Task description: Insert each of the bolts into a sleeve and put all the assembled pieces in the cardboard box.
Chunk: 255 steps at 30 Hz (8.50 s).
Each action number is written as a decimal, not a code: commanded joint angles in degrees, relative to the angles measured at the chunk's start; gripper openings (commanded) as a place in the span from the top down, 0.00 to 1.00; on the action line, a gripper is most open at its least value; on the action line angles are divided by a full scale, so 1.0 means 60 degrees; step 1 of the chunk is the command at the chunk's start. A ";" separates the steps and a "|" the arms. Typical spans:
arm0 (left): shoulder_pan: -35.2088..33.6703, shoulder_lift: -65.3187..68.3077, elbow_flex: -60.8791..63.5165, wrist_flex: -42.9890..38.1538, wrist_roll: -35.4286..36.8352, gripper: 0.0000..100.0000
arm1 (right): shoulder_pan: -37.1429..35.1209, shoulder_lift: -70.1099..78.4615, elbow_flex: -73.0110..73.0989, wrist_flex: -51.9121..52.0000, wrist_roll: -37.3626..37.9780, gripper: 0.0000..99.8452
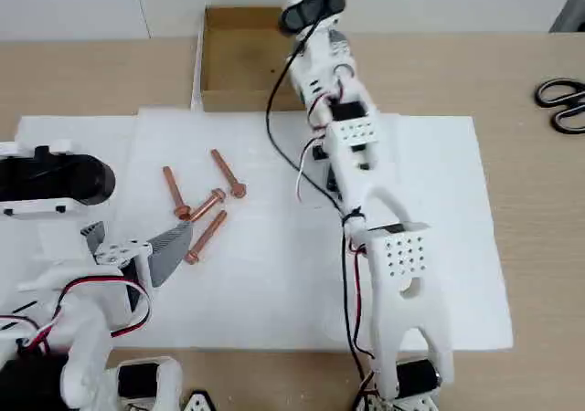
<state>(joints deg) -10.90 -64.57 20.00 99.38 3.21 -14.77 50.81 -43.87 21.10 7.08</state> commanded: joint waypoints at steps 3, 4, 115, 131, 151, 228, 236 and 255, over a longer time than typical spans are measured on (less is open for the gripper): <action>-0.0059 -0.0029 -0.0066 -0.0029 -0.0029 0.64 | 0.0212 -0.2777 -0.0615 0.3187 0.0044 0.79; -0.0059 -0.0029 -0.0066 -0.0029 -0.0029 0.64 | 0.0183 -0.3114 -0.0615 0.3802 0.0044 0.79; -0.0015 0.0015 0.0608 -0.0176 -0.0029 0.64 | -0.0271 -0.2396 0.2740 1.1055 -0.3297 1.00; 0.0000 -0.0029 0.4168 -0.3912 -0.0029 0.64 | -0.0286 -0.6747 0.2799 1.2359 -0.2549 1.00; 0.2769 -0.0029 1.0059 -1.0227 -0.0029 0.64 | -0.0154 -0.7919 0.2813 1.2418 0.0249 1.00; 0.2813 -0.0029 1.0923 -1.1385 -0.0029 0.64 | -0.0168 -0.6601 0.8894 0.9399 -0.0161 0.90; 0.2813 -0.0029 1.0923 -1.1385 -0.0029 0.64 | -0.0168 -0.6410 0.8850 0.9458 -0.0132 0.84; 0.2813 -0.0029 1.0923 -1.1385 -0.0029 0.64 | -0.0183 -0.6322 0.9231 0.9458 -0.0176 0.84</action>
<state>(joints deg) 5.63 -64.13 85.67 32.31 3.21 -16.00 12.84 11.43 78.68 6.73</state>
